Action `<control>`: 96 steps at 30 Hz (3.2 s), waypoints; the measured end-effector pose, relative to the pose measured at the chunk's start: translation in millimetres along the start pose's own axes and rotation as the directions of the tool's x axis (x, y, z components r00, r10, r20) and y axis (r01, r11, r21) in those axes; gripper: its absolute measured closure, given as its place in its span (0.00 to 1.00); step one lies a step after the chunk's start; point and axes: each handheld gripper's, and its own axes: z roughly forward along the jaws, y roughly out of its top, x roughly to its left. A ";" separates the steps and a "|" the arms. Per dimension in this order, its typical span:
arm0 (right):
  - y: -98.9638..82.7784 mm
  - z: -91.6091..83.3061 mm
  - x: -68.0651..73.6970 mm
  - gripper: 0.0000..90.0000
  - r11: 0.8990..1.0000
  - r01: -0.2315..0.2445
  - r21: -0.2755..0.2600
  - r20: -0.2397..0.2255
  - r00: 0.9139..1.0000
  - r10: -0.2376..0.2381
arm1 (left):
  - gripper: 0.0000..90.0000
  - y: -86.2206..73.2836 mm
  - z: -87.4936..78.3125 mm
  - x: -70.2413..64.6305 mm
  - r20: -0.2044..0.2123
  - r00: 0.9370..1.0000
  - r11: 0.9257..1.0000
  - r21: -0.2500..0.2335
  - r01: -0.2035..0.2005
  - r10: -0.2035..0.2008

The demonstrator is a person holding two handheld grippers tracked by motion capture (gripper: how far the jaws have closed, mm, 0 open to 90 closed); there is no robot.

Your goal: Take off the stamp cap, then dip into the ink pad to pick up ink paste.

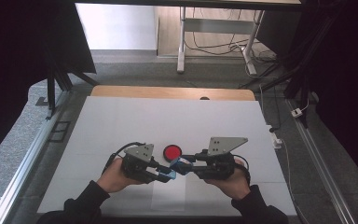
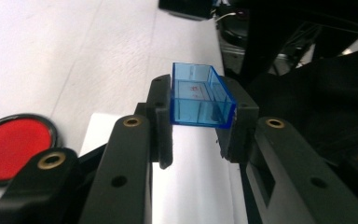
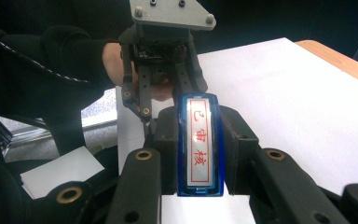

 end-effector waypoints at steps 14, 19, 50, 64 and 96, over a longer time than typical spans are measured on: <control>-3.0 -3.8 -1.0 0.79 1.000 -0.012 0.000 0.045 0.999 0.011 | 0.76 -9.7 -22.4 -17.3 -0.157 0.981 0.994 -0.025 0.109 -0.112; -3.8 -3.1 -1.1 0.79 1.000 -0.011 0.006 0.056 0.998 0.011 | 0.76 -18.2 -31.5 -27.4 -0.218 0.967 0.991 -0.021 0.131 -0.133; -7.8 -3.4 -5.1 0.79 0.999 -0.035 0.020 0.102 0.994 0.033 | 0.76 -80.6 -93.2 -72.6 -0.414 0.817 0.915 -0.186 0.357 -0.403; -10.0 -2.8 -7.0 0.79 0.999 -0.044 0.026 0.114 0.993 0.040 | 0.76 -110.7 -113.2 -90.0 -0.446 0.746 0.869 -0.241 0.432 -0.494; -11.3 8.8 -14.9 0.79 0.995 -0.071 0.069 0.140 0.988 0.060 | 0.75 -121.3 -113.3 -94.3 -0.483 0.704 0.849 -0.211 0.484 -0.521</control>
